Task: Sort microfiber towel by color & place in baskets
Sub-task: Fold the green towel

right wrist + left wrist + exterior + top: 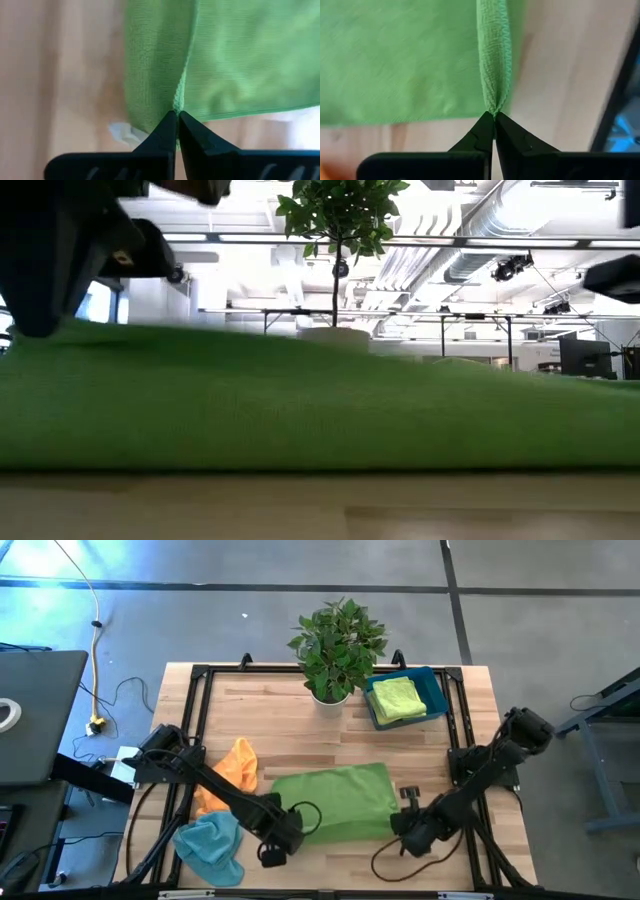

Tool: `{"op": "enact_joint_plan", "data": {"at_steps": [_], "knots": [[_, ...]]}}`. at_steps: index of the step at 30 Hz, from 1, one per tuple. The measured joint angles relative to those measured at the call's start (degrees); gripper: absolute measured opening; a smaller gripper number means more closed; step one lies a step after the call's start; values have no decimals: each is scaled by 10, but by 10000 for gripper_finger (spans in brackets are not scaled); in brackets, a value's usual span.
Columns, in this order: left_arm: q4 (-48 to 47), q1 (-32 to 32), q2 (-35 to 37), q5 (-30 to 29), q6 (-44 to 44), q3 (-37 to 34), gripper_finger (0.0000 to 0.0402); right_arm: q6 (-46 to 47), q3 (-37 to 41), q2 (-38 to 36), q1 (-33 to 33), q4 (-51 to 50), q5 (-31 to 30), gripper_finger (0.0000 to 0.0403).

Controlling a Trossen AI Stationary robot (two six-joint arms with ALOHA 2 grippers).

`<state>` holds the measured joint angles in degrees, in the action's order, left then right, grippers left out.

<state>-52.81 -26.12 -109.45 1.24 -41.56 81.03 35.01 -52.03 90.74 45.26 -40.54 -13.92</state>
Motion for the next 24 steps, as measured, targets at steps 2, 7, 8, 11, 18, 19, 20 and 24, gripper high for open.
{"op": "enact_joint_plan", "data": {"at_steps": [2, 7, 8, 11, 18, 19, 20, 24], "knots": [[-21, 3, 0, -8, -19, 0, 5, -22, 0, 0, -18, -8, -10, 1], [-37, 14, 0, -11, -54, 0, 5, -82, 0, 0, -71, -20, -31, 0], [-38, 16, 0, -14, -58, 0, 5, -92, 0, 0, -82, -22, -35, 0], [-39, 26, 0, -28, -63, 0, 5, -122, 0, -1, -113, -26, -52, 0], [-73, 52, 1, -50, -65, 0, 5, -170, 0, -1, -171, -47, -58, 0], [-83, 56, 3, -54, -69, 0, 5, -171, 0, -1, -176, -55, -62, 0], [-95, 59, 6, -56, -72, 0, 5, -171, 0, -2, -180, -62, -68, 0], [-128, 68, 18, -65, -76, 3, 5, -172, 0, -24, -189, -73, -85, 0]]}}
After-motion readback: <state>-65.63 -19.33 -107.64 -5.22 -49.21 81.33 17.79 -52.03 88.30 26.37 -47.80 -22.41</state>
